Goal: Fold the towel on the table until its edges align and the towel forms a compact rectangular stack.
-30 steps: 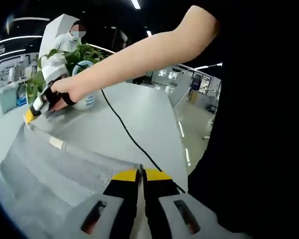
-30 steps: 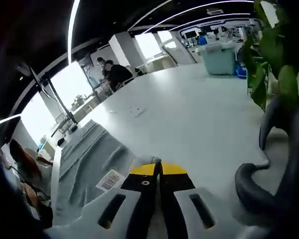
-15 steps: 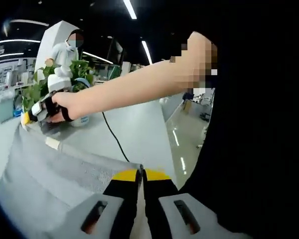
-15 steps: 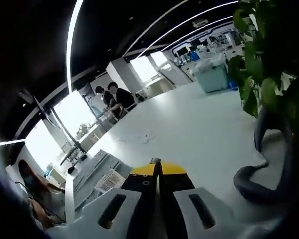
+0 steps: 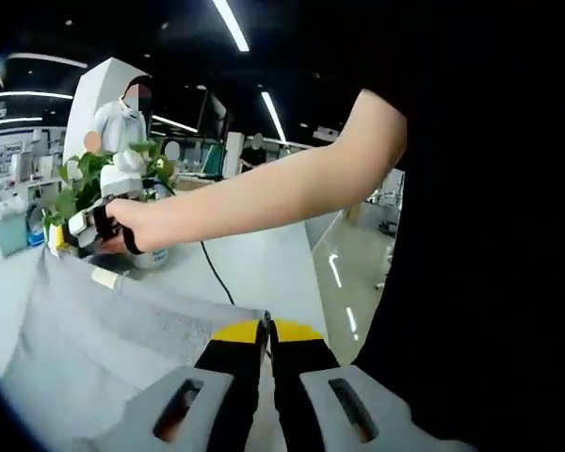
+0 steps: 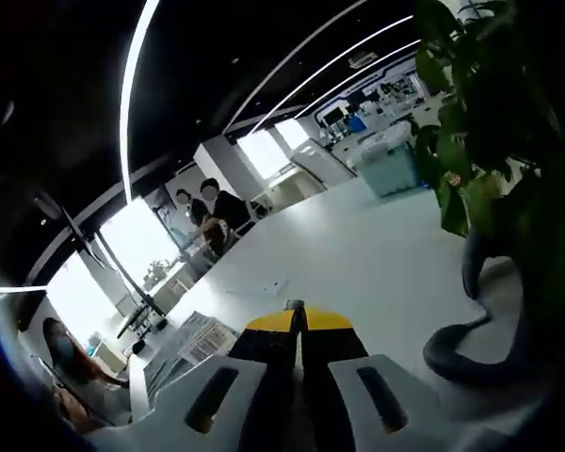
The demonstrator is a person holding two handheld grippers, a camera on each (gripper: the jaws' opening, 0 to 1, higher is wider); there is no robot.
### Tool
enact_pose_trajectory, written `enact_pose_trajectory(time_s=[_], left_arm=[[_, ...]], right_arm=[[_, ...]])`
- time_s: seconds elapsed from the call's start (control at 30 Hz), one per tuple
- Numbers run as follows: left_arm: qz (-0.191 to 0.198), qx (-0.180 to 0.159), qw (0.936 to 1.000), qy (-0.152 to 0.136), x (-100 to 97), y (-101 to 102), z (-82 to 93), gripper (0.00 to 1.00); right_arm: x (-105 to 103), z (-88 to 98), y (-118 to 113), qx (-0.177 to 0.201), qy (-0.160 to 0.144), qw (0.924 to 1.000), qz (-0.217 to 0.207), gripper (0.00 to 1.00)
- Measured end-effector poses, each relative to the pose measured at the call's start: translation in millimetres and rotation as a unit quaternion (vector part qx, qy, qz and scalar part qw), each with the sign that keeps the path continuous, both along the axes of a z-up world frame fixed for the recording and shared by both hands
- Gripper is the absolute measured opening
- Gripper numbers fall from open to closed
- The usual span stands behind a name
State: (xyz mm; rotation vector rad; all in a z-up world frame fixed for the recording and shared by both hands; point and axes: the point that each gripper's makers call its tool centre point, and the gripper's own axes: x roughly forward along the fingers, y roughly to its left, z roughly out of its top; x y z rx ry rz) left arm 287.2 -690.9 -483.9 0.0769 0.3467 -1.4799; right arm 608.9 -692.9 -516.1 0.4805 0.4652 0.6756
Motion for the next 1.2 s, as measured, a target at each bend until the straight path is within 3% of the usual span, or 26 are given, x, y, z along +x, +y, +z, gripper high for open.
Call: enact_pose_trajectory(time_s=[0.3,0.4,0.63,0.83,1.2], left_arm=[[0.042,0.001,0.9991,0.002,4.3,15.1,-1.8,0.03],[0.071,-0.018,0.9973,0.01,5.2,25.1,2.4,0.03],[0.089,-0.038,0.9952,0.009,-2.0,50.0,18.6,0.03],[0.11,-0.068,0.9915,0.015,-4.1,86.0,39.0,0.03],[0.144,-0.07,0.9871,-0.005,-16.1,149.4,60.7,0.03]], right_arm=[[2.7,-7.3,3.8,0.016,0.013,0.9998,-0.008,0.0],[1.4,-1.5,6.6,0.022,0.01,0.9995,-0.019,0.0],[-5.3,16.7,24.2,0.002,-0.007,0.9999,-0.011,0.0],[-8.7,43.7,49.2,0.015,-0.025,0.9995,-0.01,0.0],[-20.6,77.8,125.8,0.036,-0.043,0.9982,0.019,0.0]])
